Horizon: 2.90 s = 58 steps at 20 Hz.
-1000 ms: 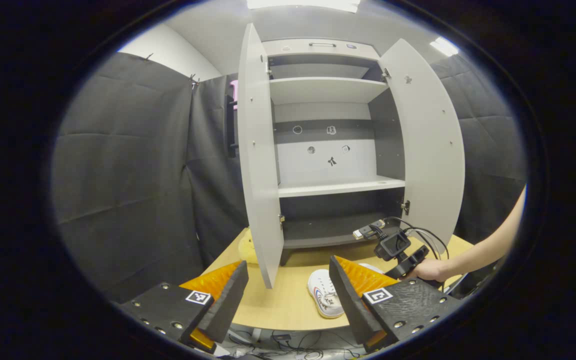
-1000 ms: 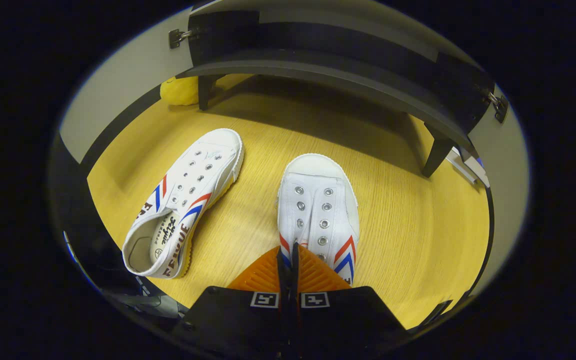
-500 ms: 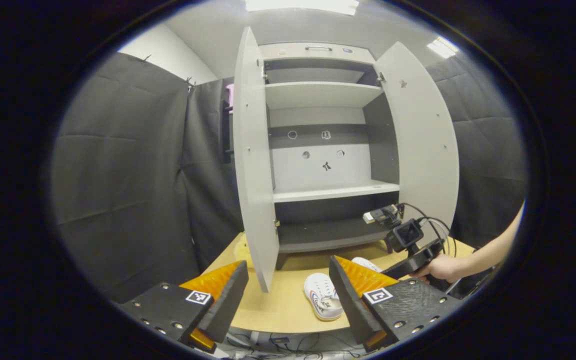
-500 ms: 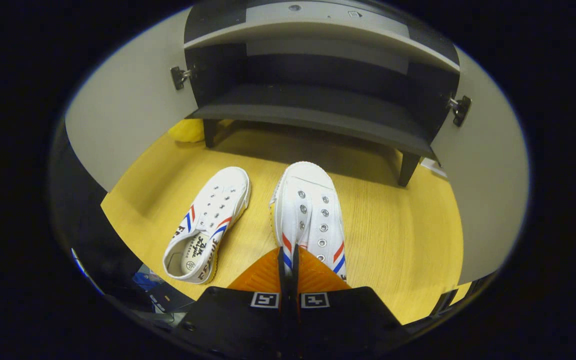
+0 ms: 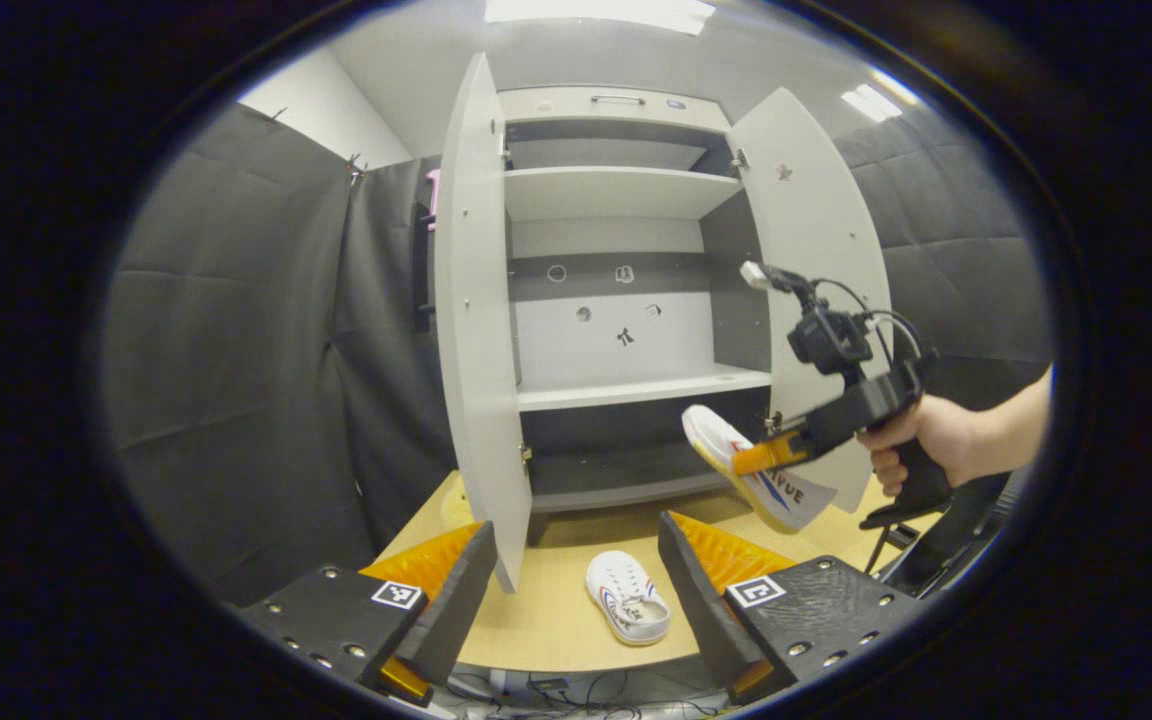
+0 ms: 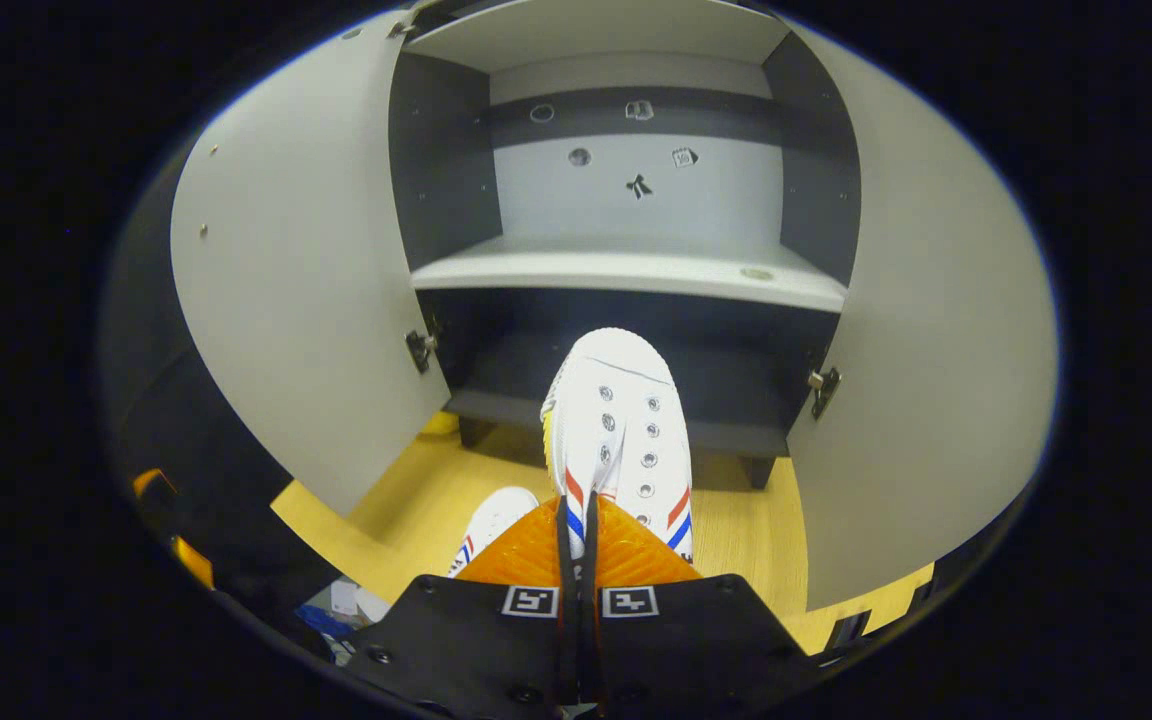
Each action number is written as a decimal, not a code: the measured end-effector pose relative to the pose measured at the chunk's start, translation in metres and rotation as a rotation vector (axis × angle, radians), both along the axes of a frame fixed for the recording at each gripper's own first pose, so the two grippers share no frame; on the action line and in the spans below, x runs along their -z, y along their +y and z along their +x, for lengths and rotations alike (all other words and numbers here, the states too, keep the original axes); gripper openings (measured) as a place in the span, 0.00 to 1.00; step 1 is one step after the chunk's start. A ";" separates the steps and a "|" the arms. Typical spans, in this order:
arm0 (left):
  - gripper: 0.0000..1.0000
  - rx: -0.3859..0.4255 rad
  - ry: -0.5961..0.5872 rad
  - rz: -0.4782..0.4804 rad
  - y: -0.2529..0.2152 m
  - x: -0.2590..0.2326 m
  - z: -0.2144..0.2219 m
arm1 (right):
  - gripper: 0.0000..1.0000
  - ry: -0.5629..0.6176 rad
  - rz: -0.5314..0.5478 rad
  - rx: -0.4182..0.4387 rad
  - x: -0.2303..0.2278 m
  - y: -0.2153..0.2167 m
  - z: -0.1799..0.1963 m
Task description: Grab one shoe with the right hand and put it into the shoe cabinet, grab the other shoe with the left hand and put it into the shoe cabinet; then close the right door with the right hand and the left door with the left hand.
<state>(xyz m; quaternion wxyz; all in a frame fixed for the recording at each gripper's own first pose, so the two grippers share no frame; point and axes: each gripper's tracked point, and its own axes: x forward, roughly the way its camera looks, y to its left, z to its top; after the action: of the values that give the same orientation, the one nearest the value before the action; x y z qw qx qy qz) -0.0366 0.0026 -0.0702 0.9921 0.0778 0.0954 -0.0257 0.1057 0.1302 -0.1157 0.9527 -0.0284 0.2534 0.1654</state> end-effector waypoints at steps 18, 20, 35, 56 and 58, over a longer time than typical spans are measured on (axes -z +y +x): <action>0.94 -0.154 -0.042 0.067 -0.007 -0.038 0.077 | 0.01 -0.397 0.129 0.026 -0.196 -0.009 0.199; 0.94 -0.198 -0.048 0.083 -0.004 -0.046 0.085 | 0.02 -0.386 0.144 0.045 -0.191 -0.012 0.224; 0.94 -0.330 -0.027 0.020 -0.038 -0.053 0.098 | 0.09 -0.289 0.173 0.119 -0.137 -0.007 0.306; 0.94 -0.103 0.151 -0.038 -0.021 0.037 0.119 | 0.98 -0.456 0.038 0.059 -0.128 -0.023 0.132; 0.94 -0.067 0.202 -0.047 -0.019 0.063 0.121 | 0.98 -0.442 0.015 0.061 -0.117 -0.032 0.108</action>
<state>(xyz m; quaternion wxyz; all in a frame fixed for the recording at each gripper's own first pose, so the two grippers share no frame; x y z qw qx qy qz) 0.0843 -0.0163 -0.1330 0.9792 0.0481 0.1970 -0.0026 0.2135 0.0984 0.0012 0.9898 -0.0494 0.0378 0.1281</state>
